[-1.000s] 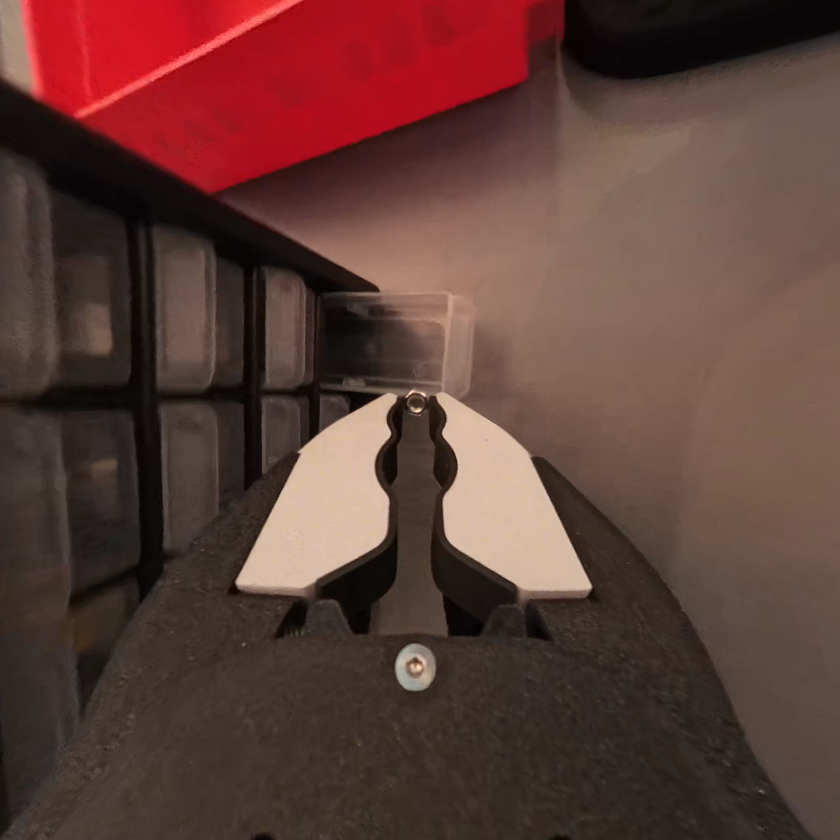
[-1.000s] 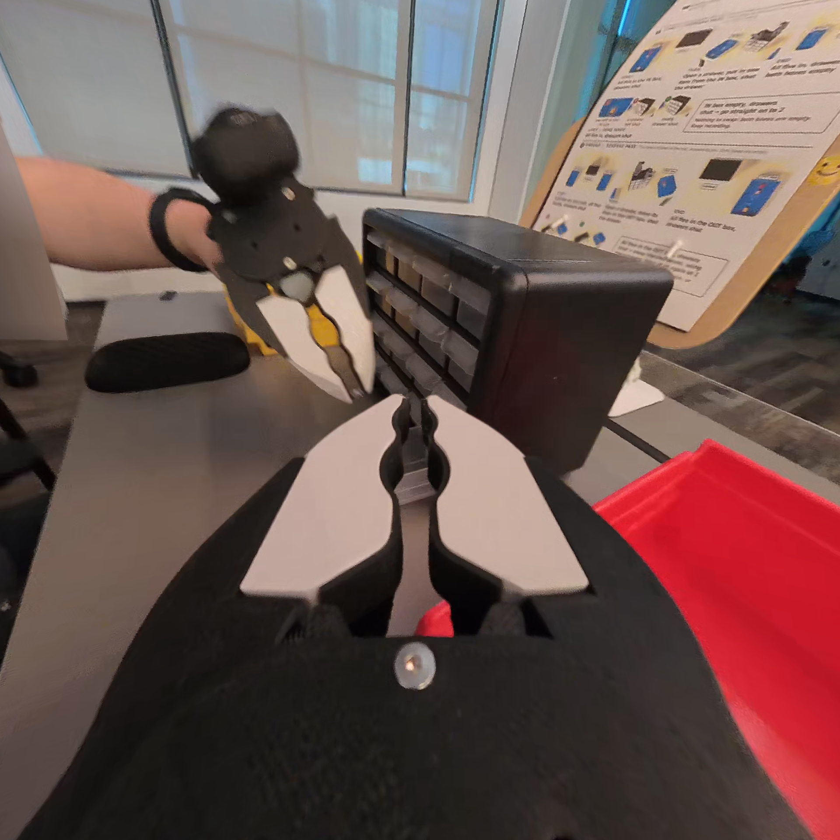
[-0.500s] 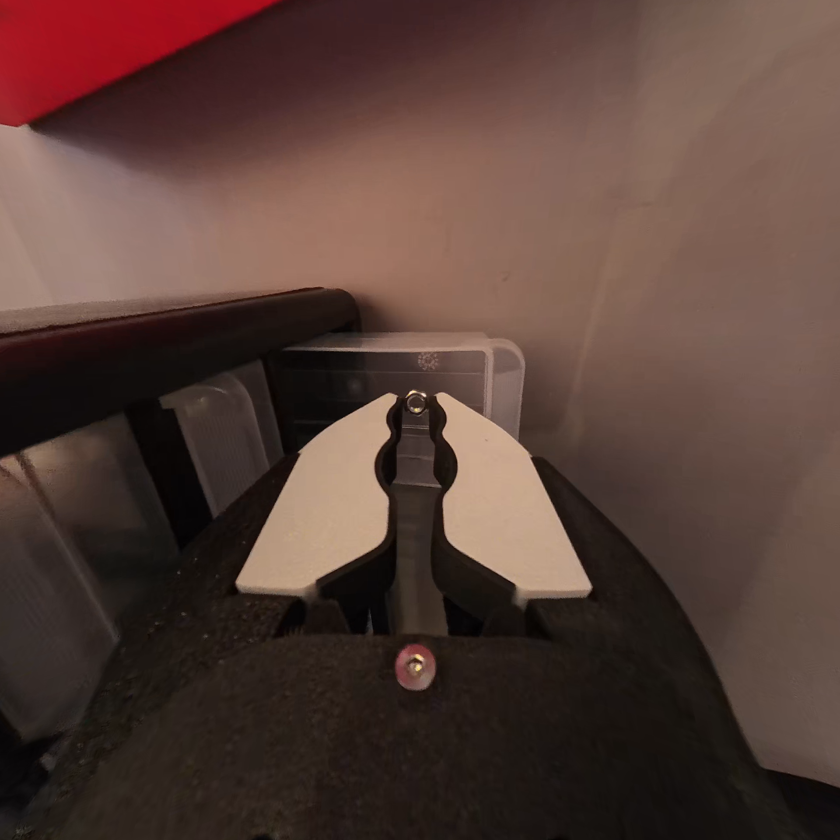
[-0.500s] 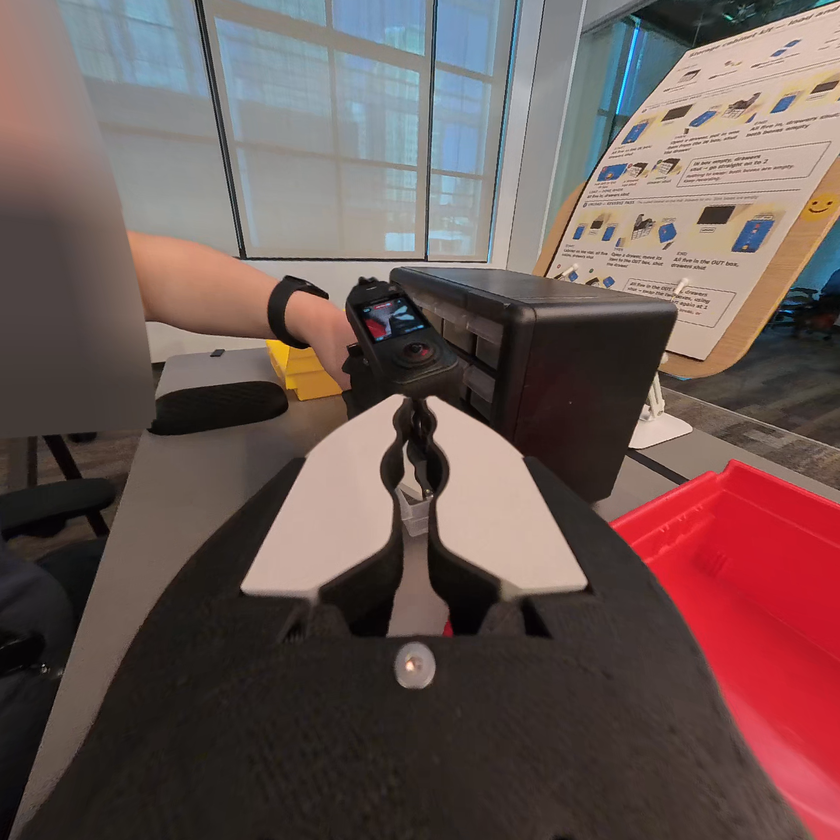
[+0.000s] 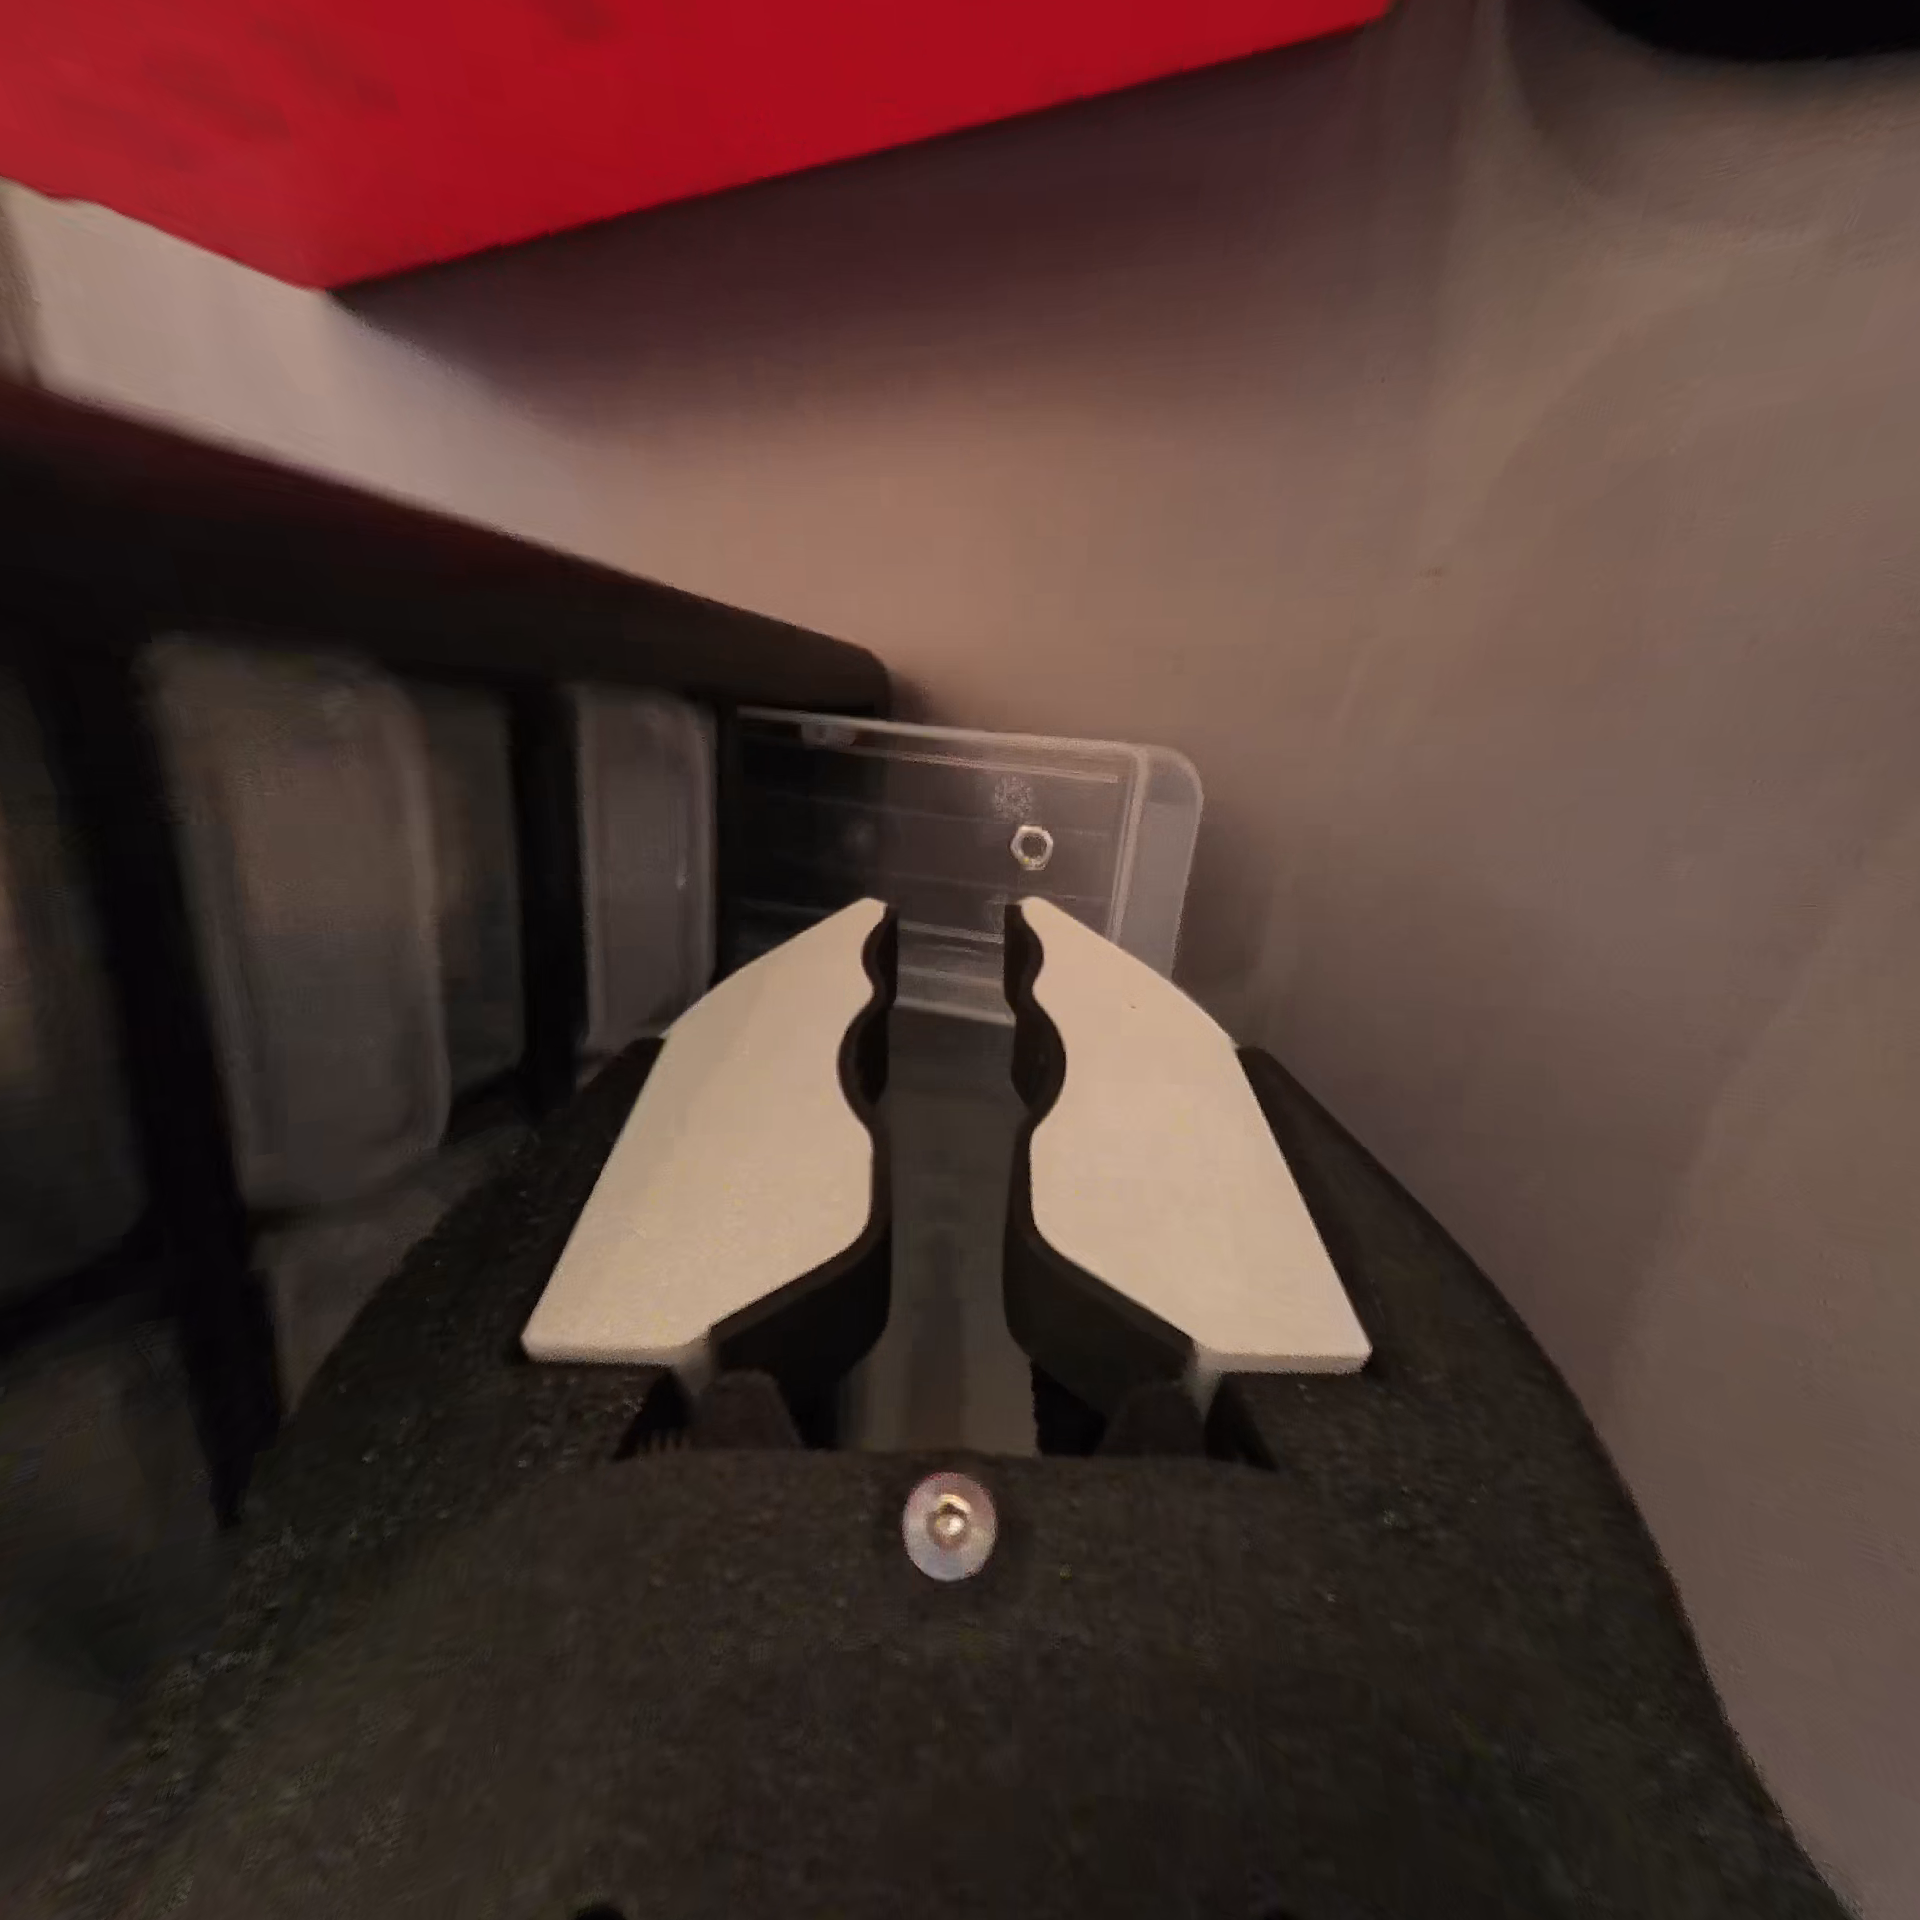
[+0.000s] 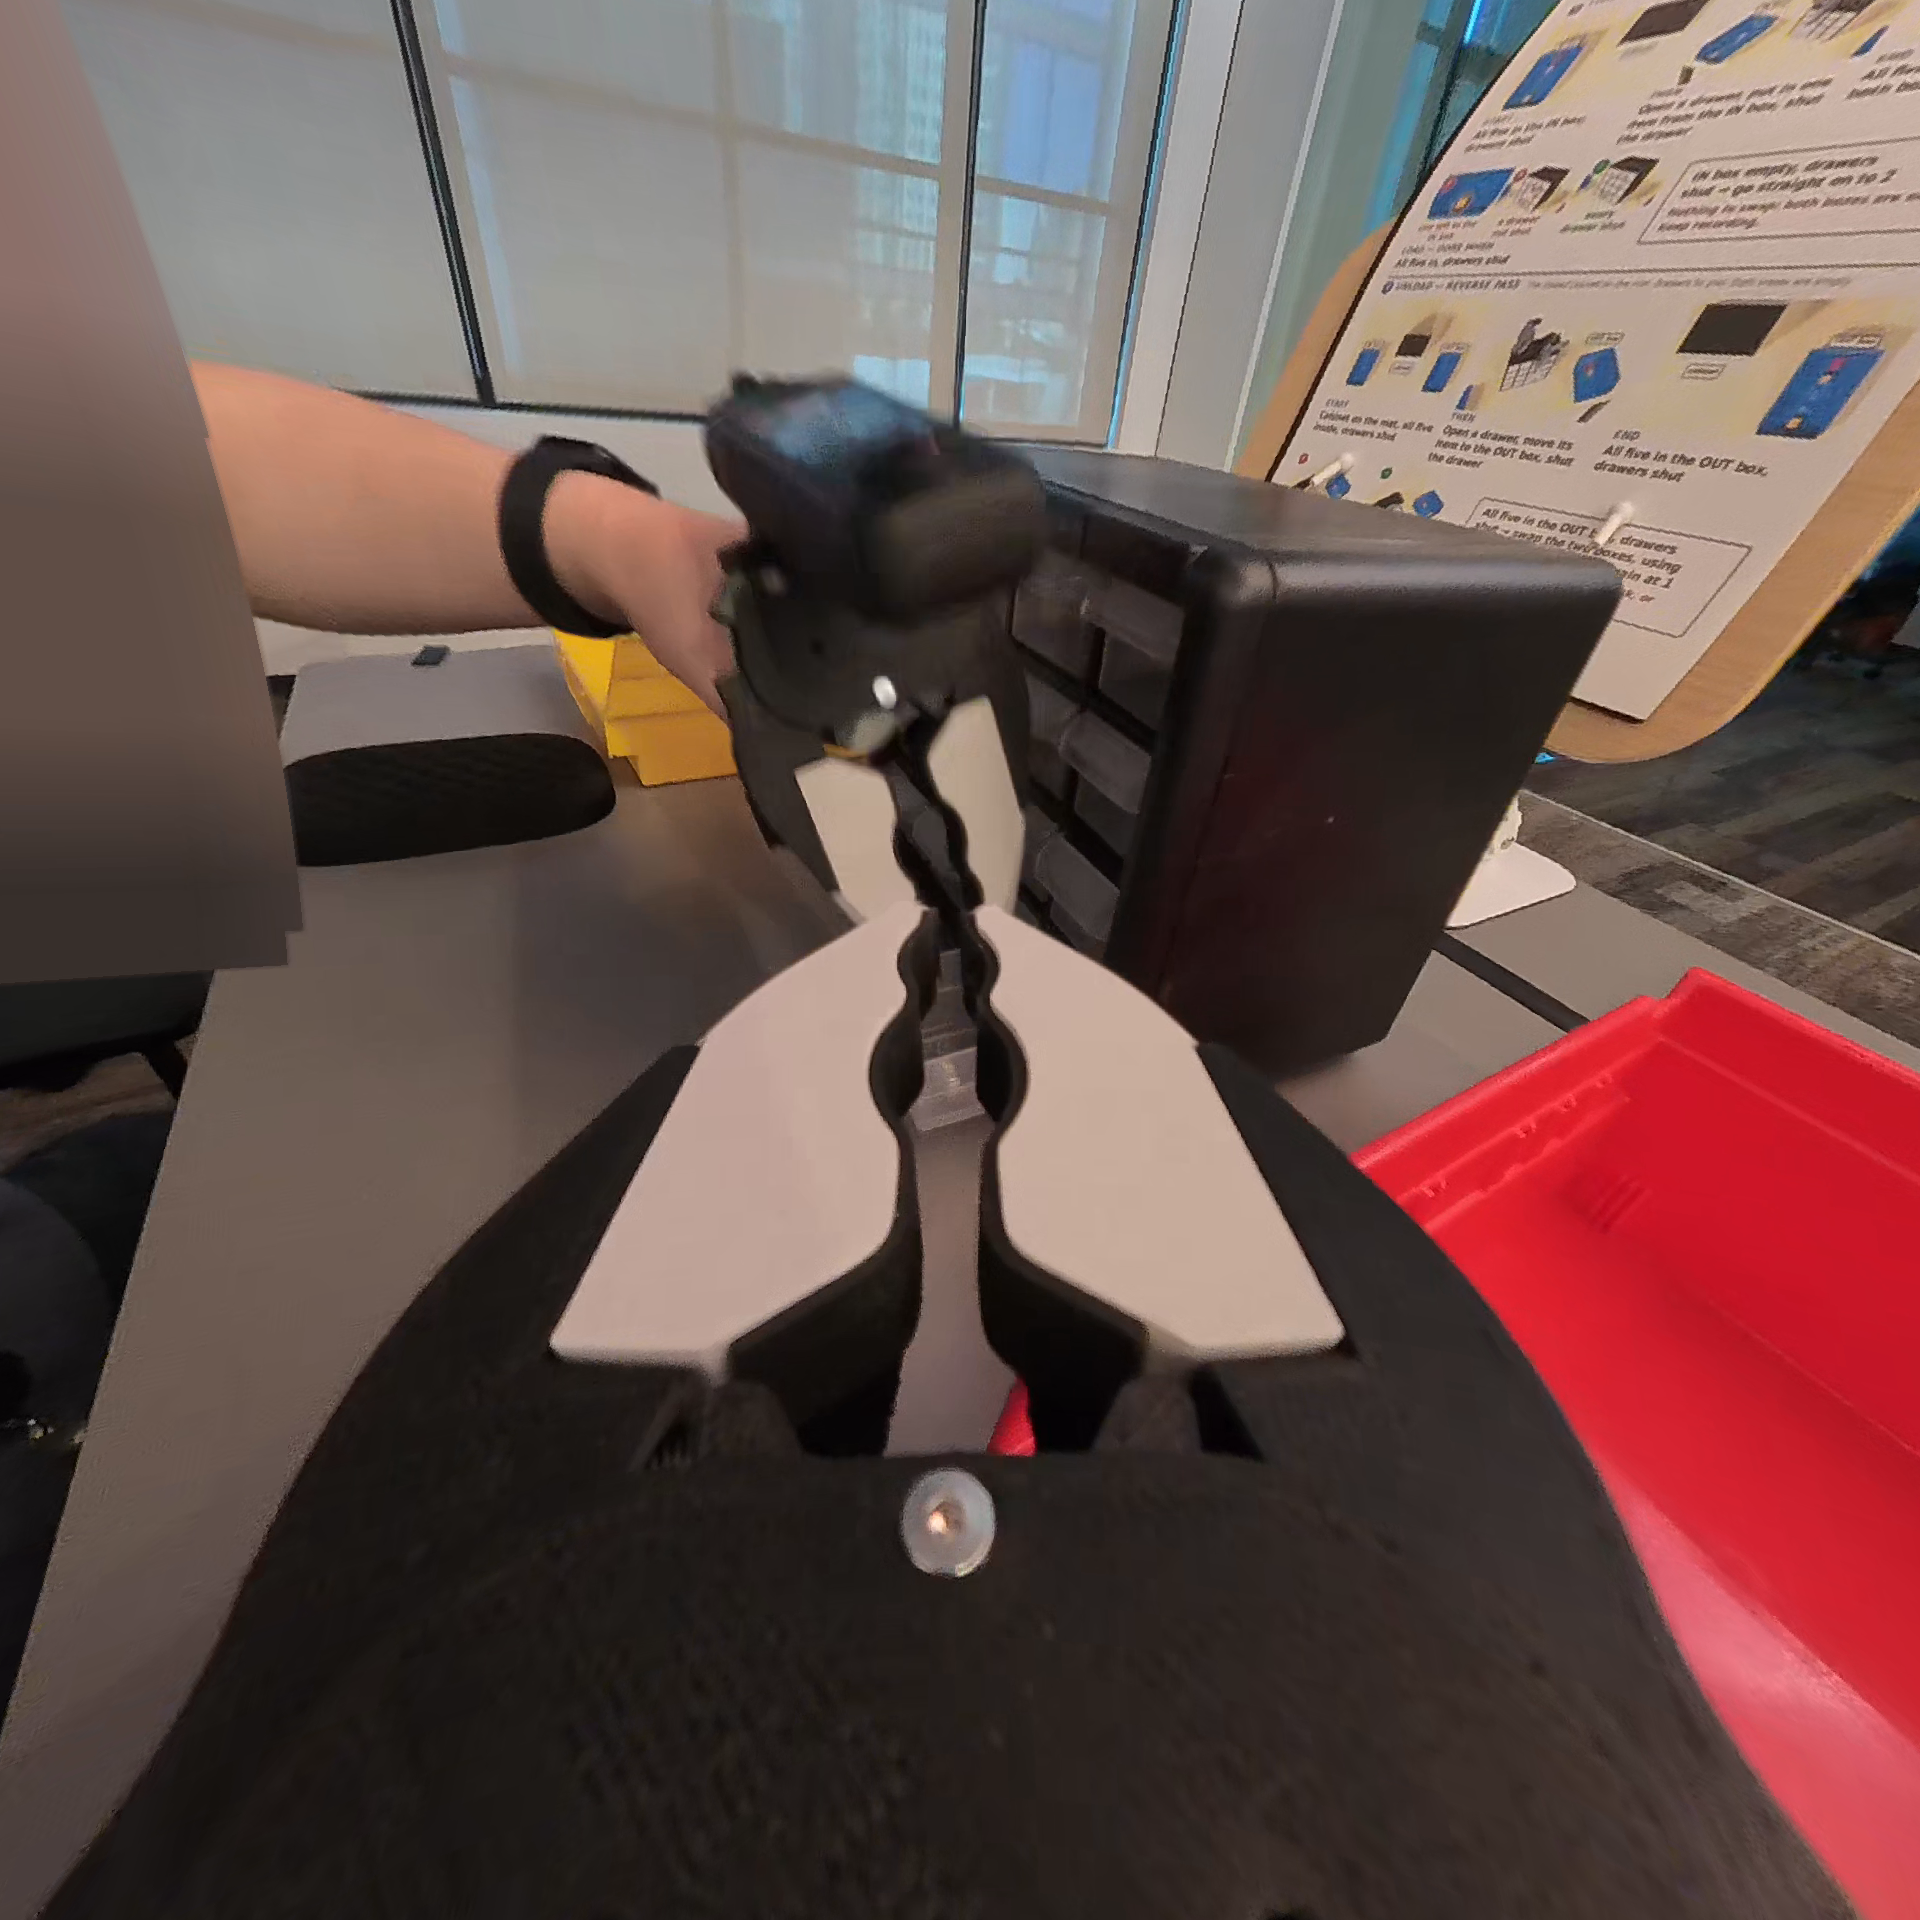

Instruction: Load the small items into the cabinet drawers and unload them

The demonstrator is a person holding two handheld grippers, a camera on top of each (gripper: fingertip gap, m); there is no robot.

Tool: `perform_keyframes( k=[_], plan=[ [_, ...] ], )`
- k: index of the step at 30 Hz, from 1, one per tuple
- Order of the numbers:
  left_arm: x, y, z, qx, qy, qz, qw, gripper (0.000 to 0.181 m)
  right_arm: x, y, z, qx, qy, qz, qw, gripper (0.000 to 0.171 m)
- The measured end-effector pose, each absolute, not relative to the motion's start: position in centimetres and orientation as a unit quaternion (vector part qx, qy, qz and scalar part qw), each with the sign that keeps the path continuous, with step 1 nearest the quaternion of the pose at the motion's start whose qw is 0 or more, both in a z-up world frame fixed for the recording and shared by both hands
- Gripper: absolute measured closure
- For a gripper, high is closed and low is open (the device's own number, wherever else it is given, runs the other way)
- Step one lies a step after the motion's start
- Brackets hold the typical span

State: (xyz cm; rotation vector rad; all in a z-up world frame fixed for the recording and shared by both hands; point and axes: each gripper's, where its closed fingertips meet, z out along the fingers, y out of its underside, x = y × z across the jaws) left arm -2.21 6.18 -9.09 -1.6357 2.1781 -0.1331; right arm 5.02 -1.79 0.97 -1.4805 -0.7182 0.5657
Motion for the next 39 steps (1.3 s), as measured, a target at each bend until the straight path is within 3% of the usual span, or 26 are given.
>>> perform_keyframes(
  k=[10, 14, 20, 25, 39],
  plan=[
    [-13.9, 7.9, -1.1, -0.716, 0.532, -0.201, 0.405, 0.163, 0.5, 0.4, -3.2, -0.725, -0.340, 0.090, 0.593, 0.158],
    [-17.6, 9.3, 0.0, -0.727, 0.454, -0.265, 0.442, 0.172, 1.4, 3.0, -2.7, -0.749, -0.297, 0.024, 0.591, 0.170],
    [-20.1, 10.2, -0.4, -0.730, 0.433, -0.252, 0.464, 0.170, 2.9, 7.6, -2.5, -0.799, -0.206, 0.049, 0.563, 0.171],
    [-21.0, 9.7, -1.2, -0.731, 0.439, -0.242, 0.462, 0.170, 3.4, 9.0, -2.6, -0.815, -0.189, -0.025, 0.547, 0.170],
    [-22.4, 8.5, -2.6, -0.739, 0.421, -0.269, 0.452, 0.170, 1.7, 7.8, -2.8, -0.822, -0.181, 0.025, 0.539, 0.170]
  ],
)
